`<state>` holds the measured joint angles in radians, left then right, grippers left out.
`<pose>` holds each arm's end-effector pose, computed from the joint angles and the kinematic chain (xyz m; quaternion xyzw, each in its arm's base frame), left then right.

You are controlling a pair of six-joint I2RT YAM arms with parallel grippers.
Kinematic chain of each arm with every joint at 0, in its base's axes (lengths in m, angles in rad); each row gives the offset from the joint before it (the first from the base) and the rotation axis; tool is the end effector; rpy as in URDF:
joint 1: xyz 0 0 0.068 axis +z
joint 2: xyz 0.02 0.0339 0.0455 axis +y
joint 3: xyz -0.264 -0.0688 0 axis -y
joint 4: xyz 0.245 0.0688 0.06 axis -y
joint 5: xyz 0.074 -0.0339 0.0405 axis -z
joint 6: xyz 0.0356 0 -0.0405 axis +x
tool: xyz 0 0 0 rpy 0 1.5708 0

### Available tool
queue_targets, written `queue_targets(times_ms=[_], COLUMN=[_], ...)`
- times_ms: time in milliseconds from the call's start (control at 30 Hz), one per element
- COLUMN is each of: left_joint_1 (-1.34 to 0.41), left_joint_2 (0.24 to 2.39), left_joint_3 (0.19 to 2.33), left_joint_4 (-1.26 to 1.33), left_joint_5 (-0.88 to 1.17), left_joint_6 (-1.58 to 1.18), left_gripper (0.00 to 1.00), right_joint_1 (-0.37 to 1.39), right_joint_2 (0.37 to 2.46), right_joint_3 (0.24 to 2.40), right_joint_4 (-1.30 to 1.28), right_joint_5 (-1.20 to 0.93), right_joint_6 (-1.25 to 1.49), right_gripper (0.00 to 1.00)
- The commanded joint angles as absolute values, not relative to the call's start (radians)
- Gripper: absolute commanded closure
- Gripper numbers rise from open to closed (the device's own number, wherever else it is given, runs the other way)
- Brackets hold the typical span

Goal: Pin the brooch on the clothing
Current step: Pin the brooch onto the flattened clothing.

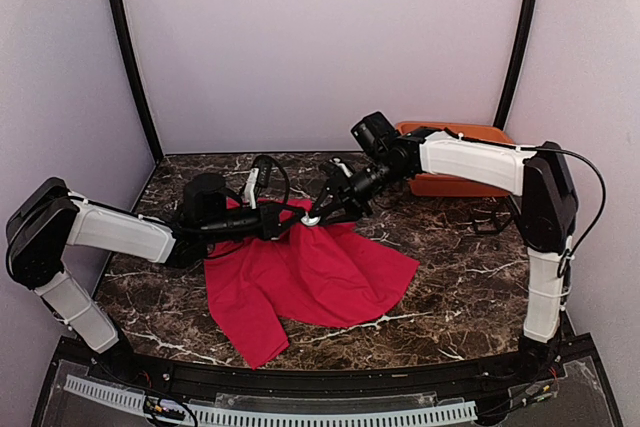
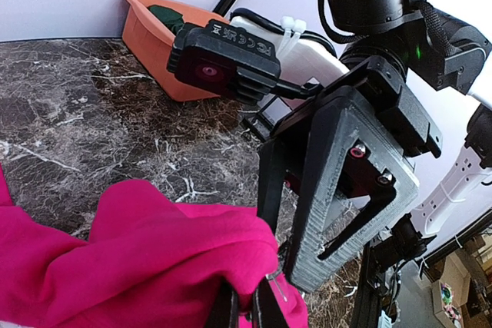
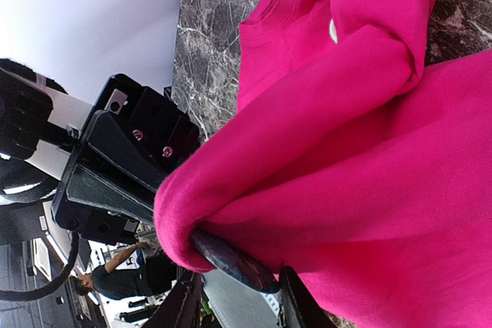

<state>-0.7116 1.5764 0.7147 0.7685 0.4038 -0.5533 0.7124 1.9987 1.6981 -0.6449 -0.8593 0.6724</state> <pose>0.2429 -0.2279 0.2207 0.1919 0.7113 -0.5096 0.4445 0.3140 0.3069 0.2596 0.1454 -0.8623 -0.4836 0.0378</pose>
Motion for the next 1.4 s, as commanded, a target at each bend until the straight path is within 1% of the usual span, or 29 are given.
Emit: queue_targets(times_ms=[0, 100, 1000, 1067, 1200, 1367], left_joint_1=[-0.716, -0.716, -0.716, -0.716, -0.716, -0.716], left_joint_2=[1.557, 1.56, 1.56, 1.56, 1.56, 1.56], left_joint_3=[0.706, 0.706, 0.7, 0.697, 0.696, 0.696], left_joint_4=[0.802, 0.813, 0.827, 0.829, 0.831, 0.831], left_joint_5=[0.429, 0.433, 0.44, 0.441, 0.44, 0.438], left_joint_6=[-0.557, -0.563, -0.572, -0.572, -0.572, -0.573], left_gripper=[0.99, 0.99, 0.99, 0.99, 0.99, 0.99], right_joint_1=[0.709, 0.709, 0.725, 0.726, 0.731, 0.734], right_joint_2=[2.025, 2.033, 2.07, 2.074, 2.08, 2.09], right_joint_3=[1.75, 1.756, 1.791, 1.796, 1.813, 1.831], right_joint_4=[-0.607, -0.613, -0.63, -0.632, -0.638, -0.652], right_joint_5=[-0.851, -0.833, -0.805, -0.808, -0.815, -0.806], right_joint_6=[0.688, 0.687, 0.696, 0.697, 0.7, 0.697], right_gripper=[0.67, 0.66, 0.73, 0.72, 0.68, 0.68])
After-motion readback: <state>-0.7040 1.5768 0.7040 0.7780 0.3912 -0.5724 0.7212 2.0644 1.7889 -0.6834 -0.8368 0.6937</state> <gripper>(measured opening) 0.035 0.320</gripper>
